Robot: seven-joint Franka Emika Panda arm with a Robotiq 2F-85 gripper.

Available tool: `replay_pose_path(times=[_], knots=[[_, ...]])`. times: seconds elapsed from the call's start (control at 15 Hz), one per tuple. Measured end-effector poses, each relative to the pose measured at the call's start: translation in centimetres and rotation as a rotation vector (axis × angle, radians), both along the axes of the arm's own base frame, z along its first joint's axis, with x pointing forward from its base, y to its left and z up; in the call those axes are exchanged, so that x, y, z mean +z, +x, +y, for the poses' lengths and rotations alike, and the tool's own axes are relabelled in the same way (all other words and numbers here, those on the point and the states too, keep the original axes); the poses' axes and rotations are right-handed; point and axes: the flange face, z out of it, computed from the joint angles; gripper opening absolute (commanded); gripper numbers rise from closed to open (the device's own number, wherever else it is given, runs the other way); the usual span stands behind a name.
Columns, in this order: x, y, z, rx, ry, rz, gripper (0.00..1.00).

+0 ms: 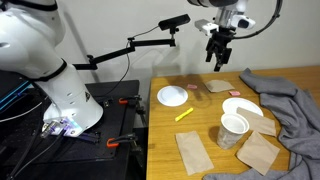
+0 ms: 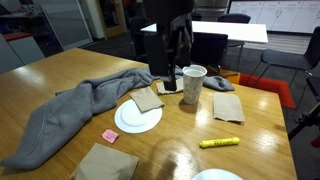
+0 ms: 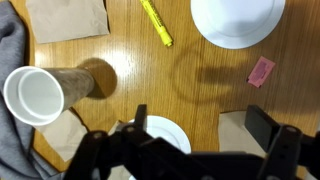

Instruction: Put the yellow sharpie on the table

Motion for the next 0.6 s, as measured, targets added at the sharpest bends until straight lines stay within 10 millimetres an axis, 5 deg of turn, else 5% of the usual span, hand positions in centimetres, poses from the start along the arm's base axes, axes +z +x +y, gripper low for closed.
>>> replay_pose_path(times=[0.33,0.6], knots=[[6.5,-2.4,0.0,-0.077,-0.005,-0.09,1.0],[8.4,-3.6,-0.2,-0.089,-0.005,-0.115,1.0]])
